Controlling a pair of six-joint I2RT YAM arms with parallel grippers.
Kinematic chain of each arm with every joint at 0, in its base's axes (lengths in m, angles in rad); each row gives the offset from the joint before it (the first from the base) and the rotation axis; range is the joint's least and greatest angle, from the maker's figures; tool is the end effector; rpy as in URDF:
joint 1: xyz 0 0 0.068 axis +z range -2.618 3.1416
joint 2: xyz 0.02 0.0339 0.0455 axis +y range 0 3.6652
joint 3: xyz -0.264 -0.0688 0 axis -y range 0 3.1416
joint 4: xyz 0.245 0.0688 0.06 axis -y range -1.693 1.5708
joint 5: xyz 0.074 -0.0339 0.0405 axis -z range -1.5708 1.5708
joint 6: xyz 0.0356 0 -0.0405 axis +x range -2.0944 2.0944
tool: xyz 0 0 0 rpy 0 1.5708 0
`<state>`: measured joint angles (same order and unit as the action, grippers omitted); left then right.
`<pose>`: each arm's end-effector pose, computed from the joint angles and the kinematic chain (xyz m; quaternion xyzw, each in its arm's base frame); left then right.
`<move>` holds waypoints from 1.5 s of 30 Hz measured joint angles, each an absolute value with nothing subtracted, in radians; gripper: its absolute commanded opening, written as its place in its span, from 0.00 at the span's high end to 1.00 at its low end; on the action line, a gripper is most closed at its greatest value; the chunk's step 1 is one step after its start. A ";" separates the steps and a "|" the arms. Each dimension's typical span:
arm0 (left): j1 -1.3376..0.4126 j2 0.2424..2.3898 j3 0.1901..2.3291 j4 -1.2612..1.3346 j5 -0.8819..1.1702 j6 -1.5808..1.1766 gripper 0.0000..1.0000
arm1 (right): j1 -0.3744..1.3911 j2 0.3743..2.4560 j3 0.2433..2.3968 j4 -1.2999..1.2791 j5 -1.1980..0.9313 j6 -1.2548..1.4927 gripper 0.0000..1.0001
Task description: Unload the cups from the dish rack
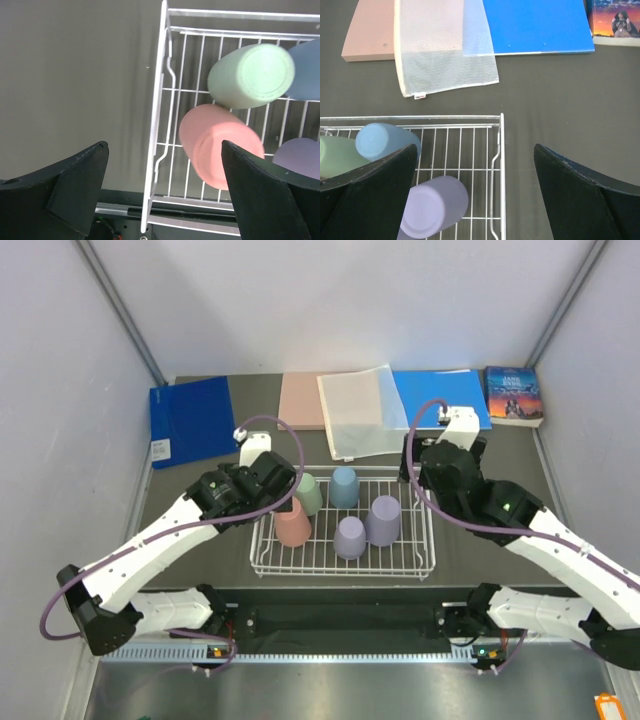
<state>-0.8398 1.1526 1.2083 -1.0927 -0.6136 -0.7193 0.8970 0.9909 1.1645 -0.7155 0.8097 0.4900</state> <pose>0.1531 -0.1401 0.3395 -0.0241 0.9227 0.0305 0.3836 0.1392 0.1330 0.3849 0.0281 0.8228 0.0254 0.5670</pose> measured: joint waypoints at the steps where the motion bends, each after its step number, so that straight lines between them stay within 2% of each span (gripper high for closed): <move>1: -0.840 1.152 1.208 -1.083 -0.610 -0.719 0.01 | 0.898 0.992 1.164 -0.715 0.810 0.481 0.00; 17: -0.863 1.171 1.206 -0.938 -0.477 -0.679 0.01 | 0.901 1.010 1.136 -0.661 0.778 0.392 0.00; 25: -0.866 1.198 1.123 -0.910 -0.445 -0.682 0.02 | 0.901 1.036 1.125 -0.650 0.752 0.385 0.00; 28: -0.866 1.198 1.091 -0.892 -0.435 -0.683 0.10 | 0.901 1.036 1.114 -0.641 0.746 0.385 0.00; 32: -0.866 1.201 1.071 -0.879 -0.430 -0.686 0.36 | 0.901 1.036 1.095 -0.636 0.739 0.385 0.00; 33: -0.866 1.203 1.070 -0.875 -0.430 -0.685 0.51 | 0.901 1.036 1.092 -0.638 0.739 0.385 0.00; 35: -0.866 1.205 1.070 -0.865 -0.430 -0.683 0.66 | 0.901 1.036 1.086 -0.637 0.738 0.385 0.00; 37: -0.866 1.205 1.070 -0.862 -0.429 -0.679 0.96 | 0.901 1.036 1.085 -0.635 0.735 0.385 0.00; 38: -0.866 1.205 1.070 -0.860 -0.428 -0.679 1.00 | 0.901 1.035 1.082 -0.635 0.735 0.385 0.01; 45: -0.866 1.205 1.092 -0.884 -0.425 -0.676 1.00 | 0.901 1.028 1.071 -0.636 0.727 0.385 0.00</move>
<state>-0.8661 1.2053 1.0920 -0.8841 -0.4252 -0.6762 0.9012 1.0275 1.0714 -0.6361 0.7273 0.3855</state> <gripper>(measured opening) 0.678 0.995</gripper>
